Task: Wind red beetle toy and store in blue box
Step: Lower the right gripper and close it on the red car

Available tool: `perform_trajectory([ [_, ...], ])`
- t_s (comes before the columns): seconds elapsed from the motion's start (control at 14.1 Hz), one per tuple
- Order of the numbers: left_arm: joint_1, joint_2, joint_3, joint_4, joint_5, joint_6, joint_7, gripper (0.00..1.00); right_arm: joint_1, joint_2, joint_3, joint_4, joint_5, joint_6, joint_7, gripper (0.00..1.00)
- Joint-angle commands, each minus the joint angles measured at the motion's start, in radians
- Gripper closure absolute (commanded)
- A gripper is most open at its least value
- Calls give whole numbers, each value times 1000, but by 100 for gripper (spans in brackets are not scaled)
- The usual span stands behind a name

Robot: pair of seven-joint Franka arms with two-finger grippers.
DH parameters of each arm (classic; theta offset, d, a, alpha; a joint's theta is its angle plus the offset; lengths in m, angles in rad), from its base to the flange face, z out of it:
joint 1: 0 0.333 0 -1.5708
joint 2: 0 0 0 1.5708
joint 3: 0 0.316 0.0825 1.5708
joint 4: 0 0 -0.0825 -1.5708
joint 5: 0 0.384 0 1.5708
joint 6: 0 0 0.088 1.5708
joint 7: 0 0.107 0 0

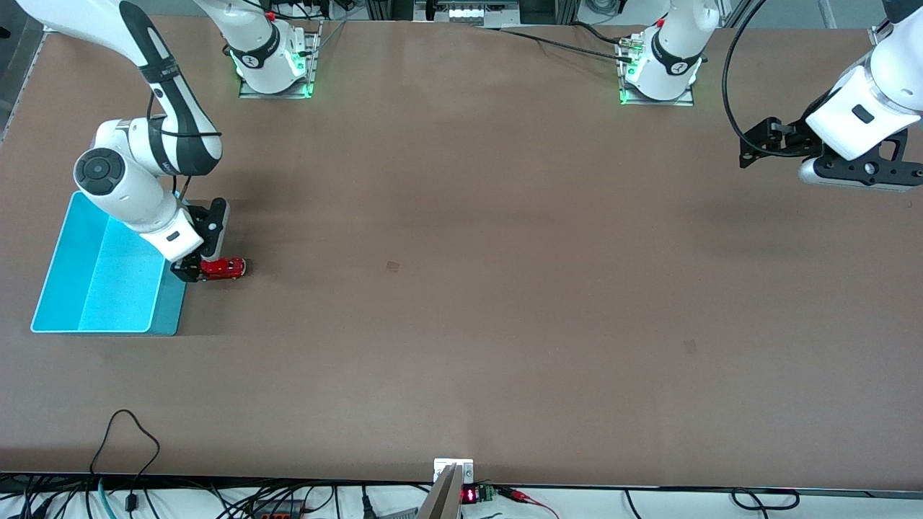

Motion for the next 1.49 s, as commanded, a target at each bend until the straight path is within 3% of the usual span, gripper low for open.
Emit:
perform_trajectory([
  [0.0, 1, -16, -4, -3, 6, -1, -9, 0, -23, 29, 16, -8, -14, 46, -48, 0],
  [1.42, 2, -16, -4, -3, 6, -1, -8, 0, -53, 150, 16, -5, -5, 158, -45, 0],
])
